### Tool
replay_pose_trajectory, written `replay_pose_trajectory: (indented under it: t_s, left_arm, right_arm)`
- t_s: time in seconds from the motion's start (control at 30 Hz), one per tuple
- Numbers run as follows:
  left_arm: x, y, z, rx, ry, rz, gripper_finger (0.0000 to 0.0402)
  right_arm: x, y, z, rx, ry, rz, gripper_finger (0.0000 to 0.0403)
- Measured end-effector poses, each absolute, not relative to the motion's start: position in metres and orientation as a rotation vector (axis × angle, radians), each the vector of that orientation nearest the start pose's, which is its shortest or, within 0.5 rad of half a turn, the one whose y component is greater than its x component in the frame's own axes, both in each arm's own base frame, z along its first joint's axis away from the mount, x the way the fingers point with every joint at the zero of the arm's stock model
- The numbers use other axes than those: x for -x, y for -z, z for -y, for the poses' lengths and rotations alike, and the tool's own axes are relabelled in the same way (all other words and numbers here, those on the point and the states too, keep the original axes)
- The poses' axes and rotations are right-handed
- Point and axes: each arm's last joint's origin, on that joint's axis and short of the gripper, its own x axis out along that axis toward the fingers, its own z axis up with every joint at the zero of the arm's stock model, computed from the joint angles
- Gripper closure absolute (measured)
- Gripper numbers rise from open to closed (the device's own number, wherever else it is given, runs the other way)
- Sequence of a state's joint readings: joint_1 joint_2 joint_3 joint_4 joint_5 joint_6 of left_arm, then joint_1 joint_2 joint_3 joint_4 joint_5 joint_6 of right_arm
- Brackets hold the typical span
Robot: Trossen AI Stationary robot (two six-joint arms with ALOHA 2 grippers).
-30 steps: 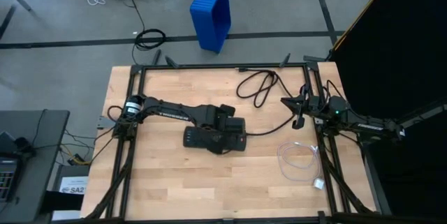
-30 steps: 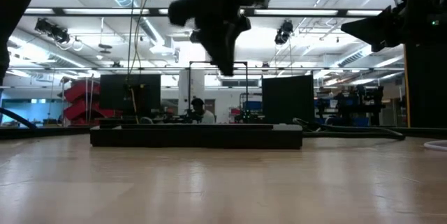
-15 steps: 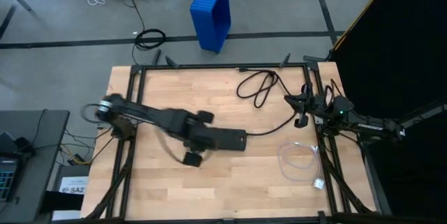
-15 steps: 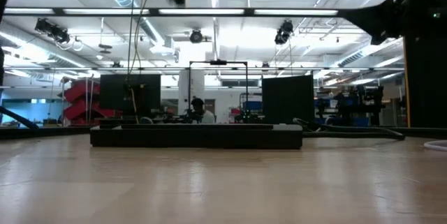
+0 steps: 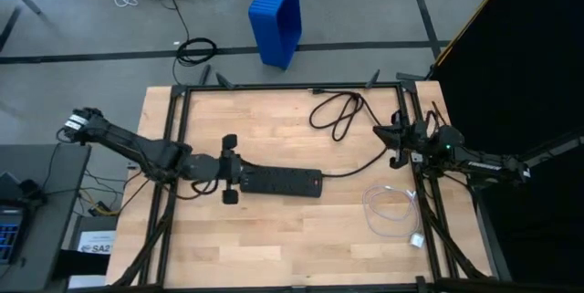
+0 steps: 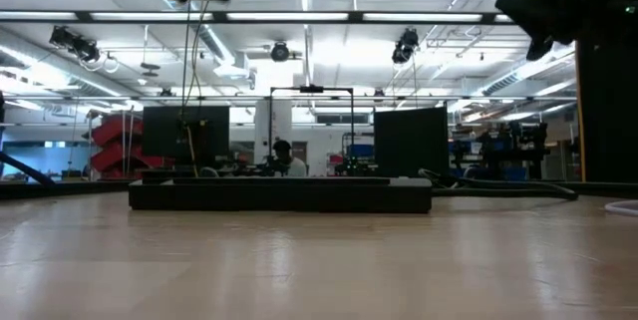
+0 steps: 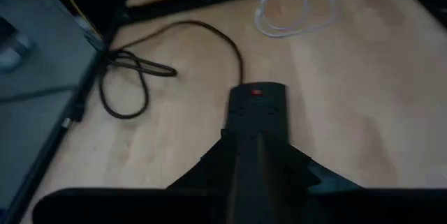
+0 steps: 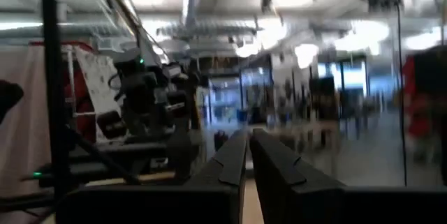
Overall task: Insert USB
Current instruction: Insert the USB cable into the white charger adapter
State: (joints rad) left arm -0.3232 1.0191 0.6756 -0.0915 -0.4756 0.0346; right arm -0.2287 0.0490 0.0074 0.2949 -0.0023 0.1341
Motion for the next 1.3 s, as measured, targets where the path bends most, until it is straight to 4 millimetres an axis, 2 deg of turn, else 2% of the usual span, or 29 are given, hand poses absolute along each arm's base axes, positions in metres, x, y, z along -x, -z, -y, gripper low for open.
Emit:
replay_pose_trajectory:
  t_s: [0.13,0.23,0.3,0.4,0.57,0.67,0.77,0.9,1.07,1.3]
  left_arm:
    - [-0.211,-0.233,0.042,-0.165,-0.149,-0.334,0.0328]
    - [-0.210,-0.223,0.033,-0.155,-0.176,-0.329,0.0298]
    - [-0.210,-0.221,0.026,-0.157,-0.205,-0.329,0.0276]
    - [-0.212,-0.223,0.018,-0.161,-0.240,-0.308,0.0244]
    - [-0.215,-0.233,0.008,-0.252,-0.279,-0.243,0.0200]
    - [-0.216,-0.234,0.004,-0.277,-0.295,-0.238,0.0190]
    - [-0.216,-0.233,0.001,-0.279,-0.304,-0.255,0.0188]
    - [-0.216,-0.231,-0.001,-0.306,-0.315,-0.269,0.0188]
    - [-0.217,-0.233,-0.003,-0.303,-0.326,-0.252,0.0188]
    - [-0.217,-0.234,-0.003,-0.295,-0.330,-0.245,0.0188]
  right_arm:
    - [-0.102,-0.178,0.023,-0.186,0.204,0.132,0.0402]
    - [-0.108,-0.166,0.022,-0.288,0.160,-0.041,0.0399]
    - [-0.112,-0.166,0.022,-0.297,0.171,-0.102,0.0396]
    - [-0.120,-0.184,0.024,-0.262,0.213,-0.167,0.0390]
    - [-0.137,-0.228,0.028,-0.238,0.245,-0.340,0.0374]
    - [-0.146,-0.235,0.028,-0.252,0.258,-0.538,0.0362]
    - [-0.150,-0.231,0.029,-0.319,0.297,-0.763,0.0353]
    - [-0.157,-0.223,0.029,-0.421,0.347,-0.929,0.0351]
    - [-0.154,-0.204,0.021,-0.495,0.402,-1.173,0.0351]
    - [-0.147,-0.195,0.002,-0.526,0.451,-1.341,0.0351]
